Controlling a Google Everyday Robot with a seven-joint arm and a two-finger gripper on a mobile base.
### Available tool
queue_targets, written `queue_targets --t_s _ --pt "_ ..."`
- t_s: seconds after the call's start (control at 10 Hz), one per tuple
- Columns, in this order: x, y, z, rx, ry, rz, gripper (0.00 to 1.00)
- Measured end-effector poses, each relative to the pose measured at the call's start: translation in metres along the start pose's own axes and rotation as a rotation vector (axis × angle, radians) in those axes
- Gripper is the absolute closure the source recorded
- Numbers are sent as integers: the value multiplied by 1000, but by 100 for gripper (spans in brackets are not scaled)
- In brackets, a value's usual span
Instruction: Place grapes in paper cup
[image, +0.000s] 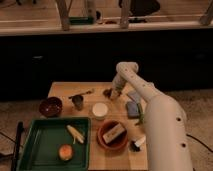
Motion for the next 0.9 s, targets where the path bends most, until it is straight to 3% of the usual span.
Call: queue_targets --t_s 0.1,0.2,0.9 --pt "1 0 -1 0 -2 -5 94" --pt "2 0 -3 -1 1 -11 98" --pt "-15 -3 -76 81 -57 -94 100"
